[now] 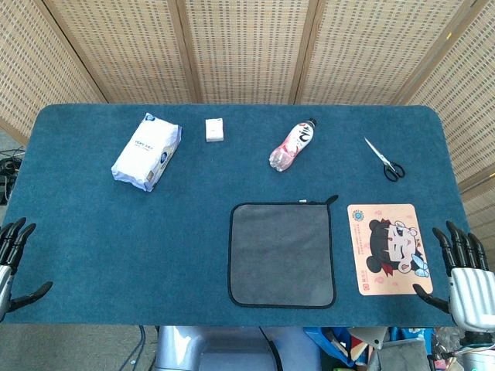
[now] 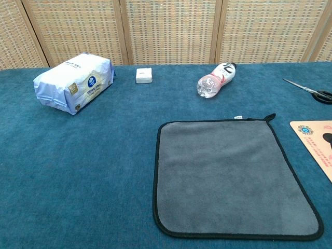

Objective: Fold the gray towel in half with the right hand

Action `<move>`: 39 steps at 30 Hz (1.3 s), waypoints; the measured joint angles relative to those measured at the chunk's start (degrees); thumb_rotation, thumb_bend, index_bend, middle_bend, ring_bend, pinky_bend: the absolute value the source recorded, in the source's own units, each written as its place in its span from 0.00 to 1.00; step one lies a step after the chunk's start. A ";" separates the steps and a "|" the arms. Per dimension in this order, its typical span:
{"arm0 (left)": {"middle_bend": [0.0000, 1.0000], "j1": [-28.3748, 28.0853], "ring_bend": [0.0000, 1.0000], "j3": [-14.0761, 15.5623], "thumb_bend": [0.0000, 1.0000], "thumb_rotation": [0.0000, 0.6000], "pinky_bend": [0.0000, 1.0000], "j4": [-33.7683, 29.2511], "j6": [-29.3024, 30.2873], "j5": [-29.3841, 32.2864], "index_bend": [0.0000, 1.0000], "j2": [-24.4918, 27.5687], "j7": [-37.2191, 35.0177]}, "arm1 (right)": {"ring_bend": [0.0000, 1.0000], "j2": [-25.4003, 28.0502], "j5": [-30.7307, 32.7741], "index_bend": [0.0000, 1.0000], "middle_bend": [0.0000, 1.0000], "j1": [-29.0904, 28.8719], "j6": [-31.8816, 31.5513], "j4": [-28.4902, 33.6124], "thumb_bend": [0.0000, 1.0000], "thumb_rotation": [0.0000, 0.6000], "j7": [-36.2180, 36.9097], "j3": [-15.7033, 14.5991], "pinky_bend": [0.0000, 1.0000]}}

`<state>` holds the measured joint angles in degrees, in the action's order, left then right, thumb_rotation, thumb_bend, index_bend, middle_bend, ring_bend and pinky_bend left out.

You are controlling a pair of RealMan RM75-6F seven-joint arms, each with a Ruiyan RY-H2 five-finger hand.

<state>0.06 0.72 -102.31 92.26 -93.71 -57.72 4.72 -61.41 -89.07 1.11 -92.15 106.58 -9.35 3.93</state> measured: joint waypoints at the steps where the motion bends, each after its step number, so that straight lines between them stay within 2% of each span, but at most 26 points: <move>1: 0.00 -0.03 0.00 -0.04 0.18 1.00 0.00 0.02 -0.09 0.10 0.00 -0.03 0.06 | 0.00 -0.07 0.11 0.07 0.00 -0.13 0.20 -0.11 0.00 1.00 -0.08 0.06 0.00; 5: 0.00 -0.25 0.00 -0.45 0.18 1.00 0.00 0.07 -0.34 0.63 0.00 -0.17 0.39 | 0.00 -0.43 0.65 0.07 0.00 -1.05 1.34 -0.70 0.00 1.00 -0.53 0.60 0.00; 8: 0.00 -0.55 0.00 -1.05 0.18 1.00 0.00 -0.04 -0.63 1.51 0.00 -0.46 0.99 | 0.00 -0.26 1.42 0.07 0.00 -3.20 4.60 -0.87 0.00 1.00 -1.22 1.40 0.00; 13: 0.00 -0.91 0.00 -1.66 0.18 1.00 0.00 -0.11 -1.20 2.68 0.00 -0.95 1.85 | 0.00 -0.21 5.50 0.09 0.00 -9.81 14.93 -1.05 0.07 1.00 -1.99 4.16 0.00; 17: 0.00 -1.18 0.00 -1.94 0.18 1.00 0.00 -0.63 -1.98 3.73 0.00 -1.22 2.45 | 0.00 -2.65 12.27 0.14 0.00 -16.79 24.11 -2.78 0.11 1.00 -2.82 7.35 0.00; 19: 0.00 -1.24 0.00 -2.08 0.18 1.00 0.00 -0.72 -2.02 3.93 0.00 -1.33 2.96 | 0.00 -4.93 16.85 0.19 0.00 -20.67 28.39 -4.44 0.14 1.00 -3.80 8.96 0.00; 21: 0.00 -1.34 0.00 -2.23 0.18 1.00 0.00 -0.68 -2.23 4.44 0.00 -1.55 3.50 | 0.00 -7.80 21.67 0.27 0.00 -24.54 31.77 -6.76 0.19 1.00 -5.62 10.45 0.00; 24: 0.00 -1.65 0.00 -2.50 0.18 1.00 0.00 -0.67 -3.03 5.47 0.00 -1.73 3.86 | 0.00 -12.31 28.39 0.34 0.00 -29.96 34.91 -10.52 0.25 1.00 -9.82 12.12 0.00; 30: 0.00 -2.64 0.00 -3.36 0.18 1.00 0.00 -0.68 -5.05 8.07 0.00 -2.14 4.90 | 0.00 -20.02 40.54 0.38 0.00 -38.50 38.33 -17.24 0.33 1.00 -18.78 13.93 0.00; 39: 0.00 -4.03 0.00 -4.74 0.18 1.00 0.00 0.05 -7.96 12.67 0.00 -2.65 5.49 | 0.00 -30.35 49.24 0.39 0.00 -47.33 39.73 -27.58 0.40 1.00 -26.56 14.24 0.00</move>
<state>-3.98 -4.03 -102.26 84.31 -81.04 -60.38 10.21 -91.76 -39.83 -46.22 -52.43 79.00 -35.91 18.17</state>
